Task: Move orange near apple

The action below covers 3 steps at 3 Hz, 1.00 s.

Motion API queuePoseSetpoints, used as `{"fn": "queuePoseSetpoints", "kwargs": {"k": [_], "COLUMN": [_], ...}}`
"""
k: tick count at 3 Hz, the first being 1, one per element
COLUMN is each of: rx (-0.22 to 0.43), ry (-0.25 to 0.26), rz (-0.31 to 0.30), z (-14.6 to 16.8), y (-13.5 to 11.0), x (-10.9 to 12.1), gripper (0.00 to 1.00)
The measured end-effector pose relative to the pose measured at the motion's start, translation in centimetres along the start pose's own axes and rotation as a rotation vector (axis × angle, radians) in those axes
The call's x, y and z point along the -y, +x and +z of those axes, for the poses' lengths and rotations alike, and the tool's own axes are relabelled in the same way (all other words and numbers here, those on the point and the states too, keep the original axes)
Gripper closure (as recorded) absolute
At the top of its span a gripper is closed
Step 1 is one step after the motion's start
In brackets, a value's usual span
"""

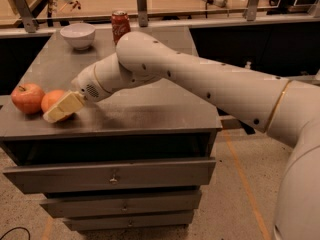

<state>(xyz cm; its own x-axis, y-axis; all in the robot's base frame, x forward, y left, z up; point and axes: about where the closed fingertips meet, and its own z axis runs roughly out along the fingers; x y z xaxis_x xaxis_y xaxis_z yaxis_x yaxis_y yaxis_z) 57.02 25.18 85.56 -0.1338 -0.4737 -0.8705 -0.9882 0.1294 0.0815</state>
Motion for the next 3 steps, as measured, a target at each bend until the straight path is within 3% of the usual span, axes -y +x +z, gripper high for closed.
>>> {"fn": "queuePoseSetpoints", "kwargs": {"k": [3], "rx": [-0.015], "ry": [0.031], "rz": [-0.025], "z": [-0.3], "y": [-0.2], "x": [0.53], "gripper": [0.0]}}
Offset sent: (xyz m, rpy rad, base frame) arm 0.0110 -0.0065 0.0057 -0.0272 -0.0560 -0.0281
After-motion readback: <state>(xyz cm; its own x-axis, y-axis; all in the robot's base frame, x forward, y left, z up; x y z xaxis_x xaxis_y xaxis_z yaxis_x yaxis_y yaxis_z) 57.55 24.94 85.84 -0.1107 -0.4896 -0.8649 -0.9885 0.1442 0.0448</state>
